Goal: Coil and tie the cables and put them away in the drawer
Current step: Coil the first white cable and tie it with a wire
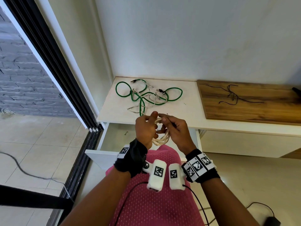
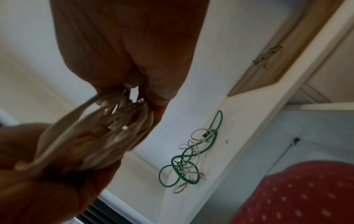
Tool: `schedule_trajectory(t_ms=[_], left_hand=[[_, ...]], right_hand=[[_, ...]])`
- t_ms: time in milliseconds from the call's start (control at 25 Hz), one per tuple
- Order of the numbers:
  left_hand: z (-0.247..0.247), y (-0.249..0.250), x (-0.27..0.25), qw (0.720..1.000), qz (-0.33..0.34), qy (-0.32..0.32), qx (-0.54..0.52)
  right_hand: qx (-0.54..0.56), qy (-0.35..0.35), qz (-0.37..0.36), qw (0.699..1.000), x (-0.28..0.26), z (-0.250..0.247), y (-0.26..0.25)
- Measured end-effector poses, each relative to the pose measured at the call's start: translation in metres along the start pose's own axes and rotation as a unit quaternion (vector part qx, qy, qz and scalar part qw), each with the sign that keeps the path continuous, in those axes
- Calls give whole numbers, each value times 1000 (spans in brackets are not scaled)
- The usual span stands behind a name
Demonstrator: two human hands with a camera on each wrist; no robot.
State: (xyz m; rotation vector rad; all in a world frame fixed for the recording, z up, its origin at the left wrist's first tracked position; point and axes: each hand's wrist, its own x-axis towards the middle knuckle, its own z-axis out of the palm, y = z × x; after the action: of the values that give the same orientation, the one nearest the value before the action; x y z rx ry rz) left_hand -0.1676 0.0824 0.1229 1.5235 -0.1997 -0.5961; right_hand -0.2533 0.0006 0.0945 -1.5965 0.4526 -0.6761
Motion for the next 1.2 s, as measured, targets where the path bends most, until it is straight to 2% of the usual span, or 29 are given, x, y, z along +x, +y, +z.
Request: schedule_trajectory(t_ms=[80,160,320,400,520,600,680,800,840,880,920,960,1000,1040,1080,1200], left_hand=[[4,-1,2,999,-17,-13,-29],[7,-3,1,998,-11,-51,-26],[8,-2,4,981,-37,-192,14],[15,-2,12,973,-49,-225,30],[39,-11,23,986,-8,-166,28],[59,-17,31,993,-17,-117,8],[78,-23,45,993,-45,-107,-6],[97,-32,74,993,-50,-107,-3],[101,-35,85,993,-48,-107,-6],[105,-38,97,993,-46,-108,-7],[108,-42,109,993,-45,-110,-8],[111,-44,120,993,-43,-111,-9],[114,-48,129,993,-42,-112,-11],[115,-52,137,992,-43,-114,-15],[117,-57,145,992,-45,-115,-23],[121,-69,162,991,-59,-117,-36]], right_hand=[[51,2,25,998,0,-4,-1],[44,40,23,998,3,-6,0],[-1,132,30,991,13,-21,6],[-8,153,38,987,18,-31,13],[-12,188,34,981,25,-39,25],[-3,203,43,978,32,-47,33],[24,188,61,980,40,-62,41],[46,120,104,986,58,-99,52],[43,120,119,985,67,-118,60],[25,148,131,980,79,-139,70],[-38,200,134,970,94,-165,84],[-143,256,138,946,110,-193,97],[-255,295,153,908,126,-222,110],[-354,306,174,866,141,-247,120],[-429,282,192,836,156,-268,128],[-539,134,267,787,187,-306,151]])
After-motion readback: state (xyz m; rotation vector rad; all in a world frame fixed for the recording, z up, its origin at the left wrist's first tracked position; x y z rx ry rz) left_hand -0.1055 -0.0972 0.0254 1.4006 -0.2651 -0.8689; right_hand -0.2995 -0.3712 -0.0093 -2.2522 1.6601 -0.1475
